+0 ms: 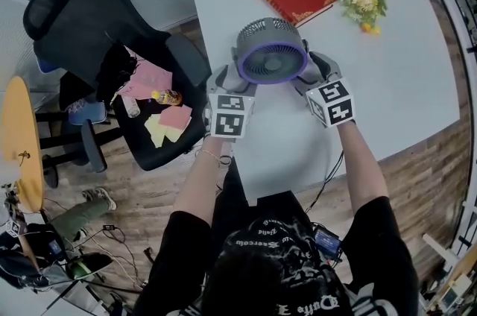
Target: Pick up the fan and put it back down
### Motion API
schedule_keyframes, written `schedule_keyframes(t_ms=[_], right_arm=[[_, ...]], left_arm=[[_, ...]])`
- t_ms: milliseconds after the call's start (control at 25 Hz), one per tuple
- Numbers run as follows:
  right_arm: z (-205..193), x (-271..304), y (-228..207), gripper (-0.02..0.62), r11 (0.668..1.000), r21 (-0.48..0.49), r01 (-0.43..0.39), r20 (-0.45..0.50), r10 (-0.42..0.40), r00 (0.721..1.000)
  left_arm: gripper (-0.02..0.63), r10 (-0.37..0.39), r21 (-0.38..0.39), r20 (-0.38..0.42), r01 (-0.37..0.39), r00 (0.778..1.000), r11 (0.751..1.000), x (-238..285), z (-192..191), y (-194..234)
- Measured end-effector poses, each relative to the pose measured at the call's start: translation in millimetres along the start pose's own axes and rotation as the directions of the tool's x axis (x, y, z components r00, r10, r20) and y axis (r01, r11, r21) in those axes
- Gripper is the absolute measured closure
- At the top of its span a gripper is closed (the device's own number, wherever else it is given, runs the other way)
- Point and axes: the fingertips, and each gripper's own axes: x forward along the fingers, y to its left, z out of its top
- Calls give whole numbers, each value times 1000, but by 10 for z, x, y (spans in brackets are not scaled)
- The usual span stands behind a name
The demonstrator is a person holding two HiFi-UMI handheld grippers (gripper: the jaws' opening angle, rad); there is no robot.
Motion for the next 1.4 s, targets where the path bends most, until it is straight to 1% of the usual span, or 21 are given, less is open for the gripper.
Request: schedule_keyframes(t_ms=[120,240,320,440,680,760,880,1040,1200,1400], right_arm=[[9,-120,36,251,1000,-6,11,3,-11,1000],[-10,-255,75,244,1000,-1,28,0,-28,1000],[-25,-343,131,241,999,4,32,-5,-32,999],[-16,-478,226,241,999,0,35,-1,-35,999],[118,-753,332,241,998,4,68,40,-68,997],[162,-869,394,239,997,2,82,58,-82,995],[219,-1028,455,239,994,23,109,89,-110,990],[277,-1249,558,239,991,25,134,122,-136,983],[388,-1460,692,239,989,17,148,166,-148,975],[463,-1695,871,239,987,12,162,216,-161,963]], left_arm=[[265,-9,13,5,9,1000,1000,-131,-32,-45],[259,-43,8,26,43,999,999,-311,-10,-139],[250,-71,0,25,71,997,997,-446,-33,-223],[247,-106,15,36,106,994,994,-602,-45,-345],[245,-150,6,102,150,983,989,-886,128,-480],[245,-171,19,112,170,979,985,-1003,144,-533],[245,-209,61,113,204,971,977,-1165,113,-619],[245,-217,71,145,209,965,975,-1366,73,-686],[245,-200,69,176,191,964,979,-1550,75,-687],[245,-203,85,219,189,954,978,-1732,158,-761]])
